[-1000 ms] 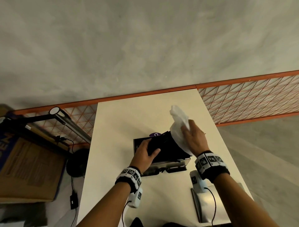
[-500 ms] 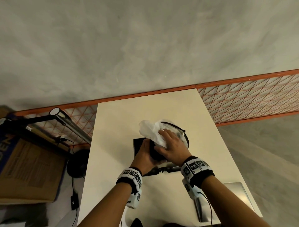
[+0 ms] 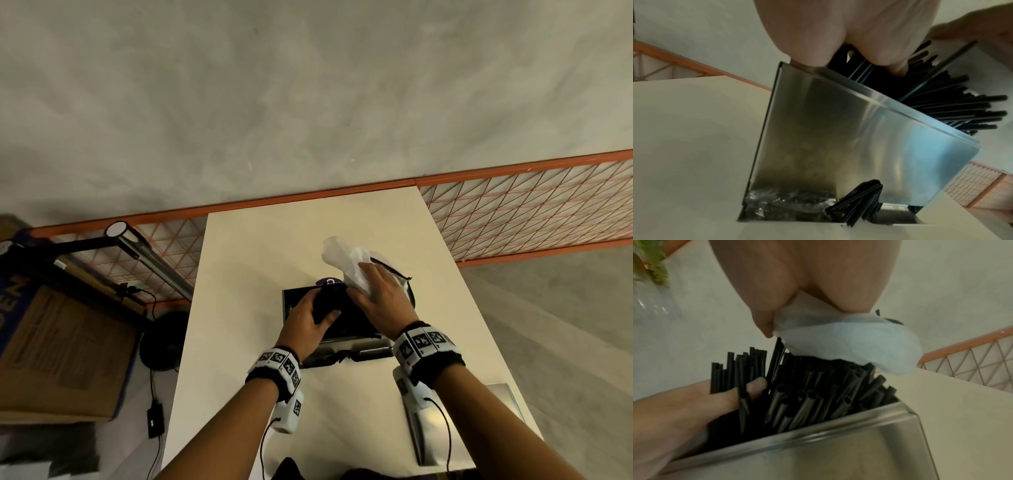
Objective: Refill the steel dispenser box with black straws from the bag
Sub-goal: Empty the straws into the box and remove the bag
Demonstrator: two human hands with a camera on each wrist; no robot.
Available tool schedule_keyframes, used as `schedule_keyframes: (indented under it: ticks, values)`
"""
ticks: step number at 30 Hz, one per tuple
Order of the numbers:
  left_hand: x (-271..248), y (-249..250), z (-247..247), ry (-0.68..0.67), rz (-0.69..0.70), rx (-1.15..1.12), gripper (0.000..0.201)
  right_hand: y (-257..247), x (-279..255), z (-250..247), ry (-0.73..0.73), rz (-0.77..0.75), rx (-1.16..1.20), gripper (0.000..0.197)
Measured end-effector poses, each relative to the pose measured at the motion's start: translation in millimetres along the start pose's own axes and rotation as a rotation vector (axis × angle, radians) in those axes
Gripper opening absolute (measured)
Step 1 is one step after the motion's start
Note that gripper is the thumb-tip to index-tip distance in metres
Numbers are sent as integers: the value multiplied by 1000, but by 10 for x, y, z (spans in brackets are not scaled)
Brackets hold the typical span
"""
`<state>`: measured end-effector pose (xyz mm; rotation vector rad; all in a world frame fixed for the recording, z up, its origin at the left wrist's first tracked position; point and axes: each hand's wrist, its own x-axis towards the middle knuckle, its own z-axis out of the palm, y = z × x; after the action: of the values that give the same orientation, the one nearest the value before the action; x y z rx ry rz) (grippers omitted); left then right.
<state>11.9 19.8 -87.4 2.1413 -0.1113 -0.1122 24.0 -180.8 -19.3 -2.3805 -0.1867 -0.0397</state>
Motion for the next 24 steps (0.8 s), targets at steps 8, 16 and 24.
schedule_keyframes:
  ticks: [8, 16, 24]
  values:
    - [-4, -24, 44, -42, 30, 41, 90, -45, -18, 123, -119, -58, -153, 49]
    - [9, -68, 30, -138, 21, 40, 117, -216, 27, -187, 77, -108, 92, 36]
    - [13, -32, 74, -105, 19, 167, 112, -41, -38, -15, -103, -89, -5, 36]
